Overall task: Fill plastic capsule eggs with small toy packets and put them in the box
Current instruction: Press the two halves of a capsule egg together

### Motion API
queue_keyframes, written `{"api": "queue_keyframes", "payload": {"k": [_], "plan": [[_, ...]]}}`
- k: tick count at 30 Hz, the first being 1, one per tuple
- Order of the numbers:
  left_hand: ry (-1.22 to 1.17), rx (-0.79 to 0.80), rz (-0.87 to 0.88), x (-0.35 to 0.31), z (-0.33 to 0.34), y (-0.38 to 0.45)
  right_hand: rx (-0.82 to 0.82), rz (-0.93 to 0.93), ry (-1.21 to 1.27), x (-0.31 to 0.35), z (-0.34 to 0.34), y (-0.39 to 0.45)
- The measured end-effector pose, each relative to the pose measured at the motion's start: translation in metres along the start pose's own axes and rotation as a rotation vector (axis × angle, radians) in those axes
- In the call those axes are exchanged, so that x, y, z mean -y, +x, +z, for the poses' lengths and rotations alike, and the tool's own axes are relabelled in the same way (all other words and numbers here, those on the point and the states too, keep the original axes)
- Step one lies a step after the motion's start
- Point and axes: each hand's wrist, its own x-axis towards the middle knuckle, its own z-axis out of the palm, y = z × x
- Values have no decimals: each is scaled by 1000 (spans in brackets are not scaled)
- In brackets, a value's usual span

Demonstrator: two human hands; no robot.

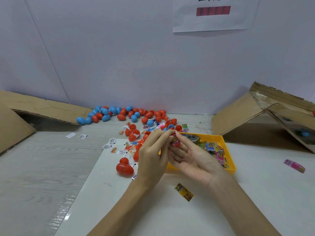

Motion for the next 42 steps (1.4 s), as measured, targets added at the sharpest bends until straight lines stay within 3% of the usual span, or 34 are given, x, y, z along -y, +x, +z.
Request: {"api": "queue_keyframes", "payload": {"k": [8,12,16,19,29,42], "plan": [[-115,70,-60,-5,-7,10,42,-126,-108,3,1,2],[-197,270,-142,0,-16,18,40,-283,-376,7,-8,2],[-90,277,-99,5,-16,19,-135,-464,-708,1,-7,4],[-77,325,-101,7,-16,20,-173,-561,-844,-4,-6,7],[54,172,-46,-4,-14,14,-336,-680,-873,-12,-11,15],[76,168,-151,-20,-6,11,-462,-796,-982,-18,-16,22]]}}
